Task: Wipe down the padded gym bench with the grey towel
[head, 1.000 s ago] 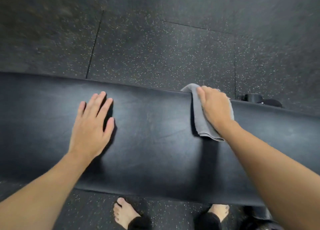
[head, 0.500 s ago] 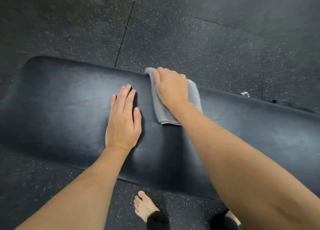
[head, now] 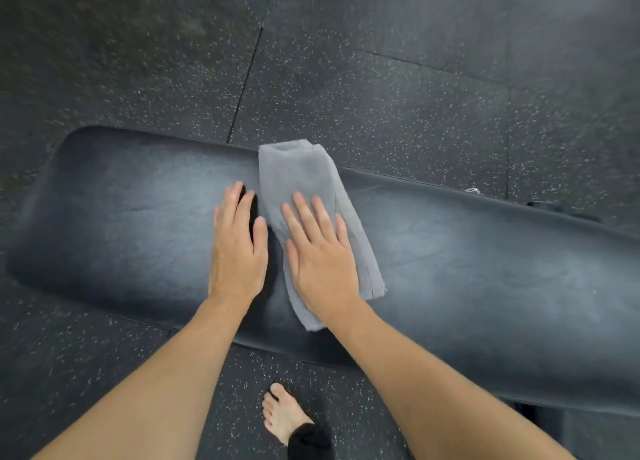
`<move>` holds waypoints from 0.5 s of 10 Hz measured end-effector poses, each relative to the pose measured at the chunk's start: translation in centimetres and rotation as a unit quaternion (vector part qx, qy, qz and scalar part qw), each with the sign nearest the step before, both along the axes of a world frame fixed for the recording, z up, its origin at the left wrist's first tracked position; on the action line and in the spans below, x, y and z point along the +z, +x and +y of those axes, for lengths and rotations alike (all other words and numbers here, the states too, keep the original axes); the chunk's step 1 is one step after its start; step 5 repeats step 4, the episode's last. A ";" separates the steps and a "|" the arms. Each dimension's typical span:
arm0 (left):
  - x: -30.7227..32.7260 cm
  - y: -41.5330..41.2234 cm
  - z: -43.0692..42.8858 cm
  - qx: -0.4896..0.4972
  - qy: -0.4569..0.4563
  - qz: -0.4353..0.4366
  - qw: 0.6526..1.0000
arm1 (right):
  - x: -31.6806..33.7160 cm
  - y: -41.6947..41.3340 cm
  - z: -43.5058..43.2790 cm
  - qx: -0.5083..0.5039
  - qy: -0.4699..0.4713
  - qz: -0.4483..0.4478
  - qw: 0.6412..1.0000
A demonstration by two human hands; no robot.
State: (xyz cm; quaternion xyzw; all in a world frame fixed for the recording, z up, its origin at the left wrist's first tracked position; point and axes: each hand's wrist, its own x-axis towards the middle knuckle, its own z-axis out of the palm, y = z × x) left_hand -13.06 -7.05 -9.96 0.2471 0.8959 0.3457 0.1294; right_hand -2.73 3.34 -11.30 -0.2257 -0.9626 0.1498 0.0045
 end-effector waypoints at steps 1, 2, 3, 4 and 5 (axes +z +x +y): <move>0.8 1.9 -0.4 -0.031 -0.066 0.031 0.997 | 0.1 5.0 2.3 -0.020 0.018 -0.024 0.999; 2.3 3.0 -1.1 -0.043 -0.107 0.079 0.990 | 0.8 10.8 7.0 -0.103 0.021 -0.058 0.993; 5.2 3.5 -1.5 -0.052 -0.127 0.146 0.980 | 2.9 15.2 10.5 -0.133 -0.012 -0.157 0.978; 10.9 2.1 -2.1 -0.065 -0.130 0.195 0.970 | 7.3 13.8 11.2 -0.110 -0.073 -0.208 0.969; 10.9 2.1 -2.1 -0.065 -0.130 0.195 0.970 | 7.3 13.8 11.2 -0.110 -0.073 -0.208 0.969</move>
